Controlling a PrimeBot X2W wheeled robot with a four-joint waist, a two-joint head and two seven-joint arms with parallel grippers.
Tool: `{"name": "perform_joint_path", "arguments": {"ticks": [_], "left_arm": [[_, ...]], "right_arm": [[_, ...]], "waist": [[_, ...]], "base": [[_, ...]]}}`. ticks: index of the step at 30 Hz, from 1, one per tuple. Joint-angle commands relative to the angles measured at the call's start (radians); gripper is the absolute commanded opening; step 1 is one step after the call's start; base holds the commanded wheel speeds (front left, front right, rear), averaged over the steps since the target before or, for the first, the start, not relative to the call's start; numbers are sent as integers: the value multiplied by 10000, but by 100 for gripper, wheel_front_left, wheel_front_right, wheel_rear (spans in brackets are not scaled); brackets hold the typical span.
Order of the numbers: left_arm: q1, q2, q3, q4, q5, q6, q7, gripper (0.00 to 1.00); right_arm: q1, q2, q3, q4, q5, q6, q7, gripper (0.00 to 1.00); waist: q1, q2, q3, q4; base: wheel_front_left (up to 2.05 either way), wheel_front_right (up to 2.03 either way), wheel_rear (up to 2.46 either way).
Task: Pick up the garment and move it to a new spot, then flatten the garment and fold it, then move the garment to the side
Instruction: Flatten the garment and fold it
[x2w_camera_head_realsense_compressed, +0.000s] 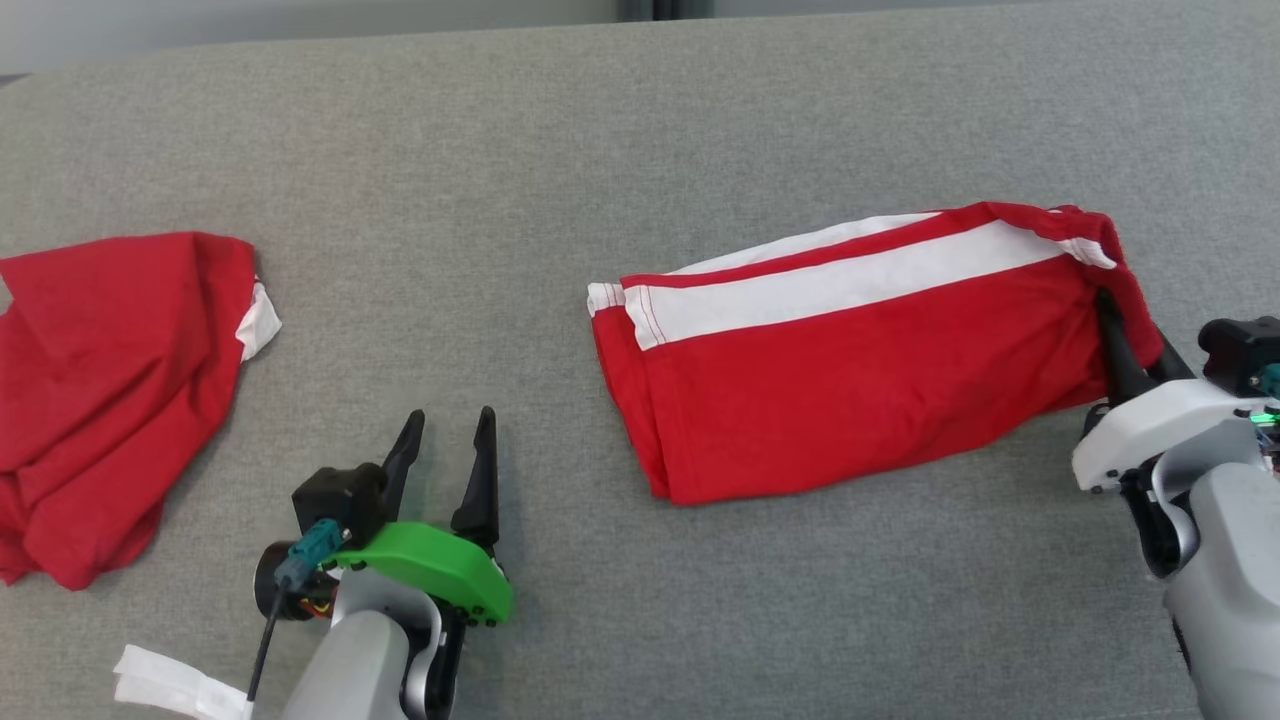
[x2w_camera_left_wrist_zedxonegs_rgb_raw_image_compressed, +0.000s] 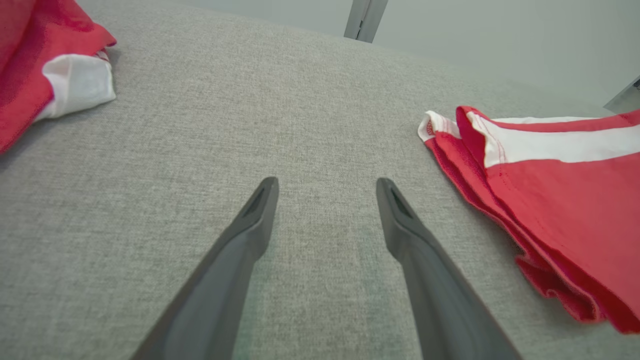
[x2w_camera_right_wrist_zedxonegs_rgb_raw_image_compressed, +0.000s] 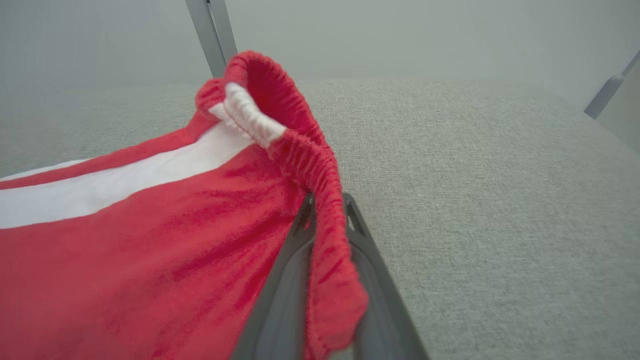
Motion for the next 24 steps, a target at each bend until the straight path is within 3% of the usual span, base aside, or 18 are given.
{"name": "perform_joint_path", "arguments": {"ticks": [1,11,17,19,20,21,22,24], "left_arm": [[205,26,-72,15,-58,40,-3,100],[398,30,-572,-22,-523,163,-5,100],[431,33,-668,-180,-669,244,-3,100],[455,31,-694,-173,-618,274,-3,100],[472,33,-694,-174,-581,291,-3,100],[482,31,-672,-173,-559,313,-3,100],[496,31,-638,-169,-510,344,-3,100],[532,30,-600,-180,-474,358,-3,100]], "right_arm": [[29,152,210,-131,-9,-18,-1,0],[92,1238,3284,-1301,1640,-16,662,0],[-276,1721,4430,-1336,1964,-15,845,0],[-355,1899,4763,-1137,2026,-15,775,21],[-417,1979,4939,-1025,2053,-15,706,38],[-477,2016,5074,-932,2052,-15,649,81],[-533,2049,5272,-816,2032,-15,587,100],[-550,2096,5531,-766,2273,-15,449,100]], "waist": [[0,-1,-143,-24],[0,-1,-544,257],[0,-1,-510,713],[0,-1,-495,836],[0,-1,-486,880],[0,-1,-479,902],[0,-1,-468,923],[0,-1,-468,922]], "base": [[0,0,0],[0,0,0],[0,0,0],[0,0,0],[0,0,0],[0,0,0],[0,0,0],[0,0,0]]}}
